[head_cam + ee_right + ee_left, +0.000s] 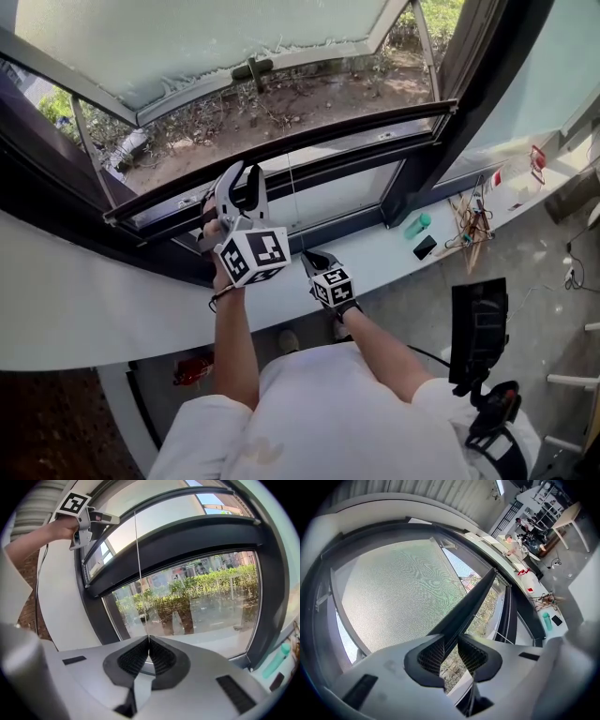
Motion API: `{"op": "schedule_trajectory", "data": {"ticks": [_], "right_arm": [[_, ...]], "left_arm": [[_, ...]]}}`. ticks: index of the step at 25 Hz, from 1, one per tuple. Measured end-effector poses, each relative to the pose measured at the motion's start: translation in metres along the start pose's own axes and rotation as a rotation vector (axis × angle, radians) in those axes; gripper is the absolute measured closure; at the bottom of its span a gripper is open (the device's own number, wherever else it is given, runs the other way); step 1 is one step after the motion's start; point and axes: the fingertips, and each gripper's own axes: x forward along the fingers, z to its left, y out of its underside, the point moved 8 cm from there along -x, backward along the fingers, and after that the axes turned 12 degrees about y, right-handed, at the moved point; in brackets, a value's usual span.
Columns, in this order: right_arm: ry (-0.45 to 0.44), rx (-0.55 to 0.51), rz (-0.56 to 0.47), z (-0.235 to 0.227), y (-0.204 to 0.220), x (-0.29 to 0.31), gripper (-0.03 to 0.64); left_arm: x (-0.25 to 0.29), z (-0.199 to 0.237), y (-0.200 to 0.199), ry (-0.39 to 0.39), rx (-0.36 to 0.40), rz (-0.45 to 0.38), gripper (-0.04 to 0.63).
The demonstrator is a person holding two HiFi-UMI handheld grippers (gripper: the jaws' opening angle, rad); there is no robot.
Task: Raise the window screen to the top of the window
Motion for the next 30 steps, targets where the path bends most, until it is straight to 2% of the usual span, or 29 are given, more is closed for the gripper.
{"op": "schedule_trajectory", "data": {"ticks": [5, 21, 30], "right_arm": [[-0.006, -0.012, -0.04, 0.003, -0.015, 0.0, 0.612], [0.013, -0.083, -0.066, 0.0, -0.023, -0.007, 0.612], [0.009, -0.064, -0.097, -0.002, -0.033, -0.008, 0.612]], "left_arm": [[-0.002, 0.011, -0.01, -0.023, 0.022, -0.02, 0.531], [-0.002, 0.019, -0.017, -0.017, 0.007, -0.026, 0.531], [-0.004, 0.026, -0.023, -0.048, 0.014, -0.054, 0.529]]}}
